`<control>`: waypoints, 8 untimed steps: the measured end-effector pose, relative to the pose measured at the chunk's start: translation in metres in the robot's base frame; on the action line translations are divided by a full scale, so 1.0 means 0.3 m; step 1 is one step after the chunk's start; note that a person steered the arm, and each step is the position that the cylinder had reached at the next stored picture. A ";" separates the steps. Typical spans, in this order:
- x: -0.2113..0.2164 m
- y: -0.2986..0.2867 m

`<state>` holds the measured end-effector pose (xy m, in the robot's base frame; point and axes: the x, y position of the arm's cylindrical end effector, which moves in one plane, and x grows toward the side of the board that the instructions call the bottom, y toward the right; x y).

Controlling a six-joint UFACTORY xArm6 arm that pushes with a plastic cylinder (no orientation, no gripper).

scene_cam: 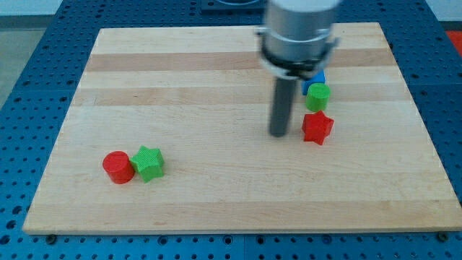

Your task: Push the green star towards the bottom right

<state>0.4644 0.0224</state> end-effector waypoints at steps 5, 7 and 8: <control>0.324 -0.768; 0.175 -0.655; 0.217 -0.449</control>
<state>0.5294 -0.1123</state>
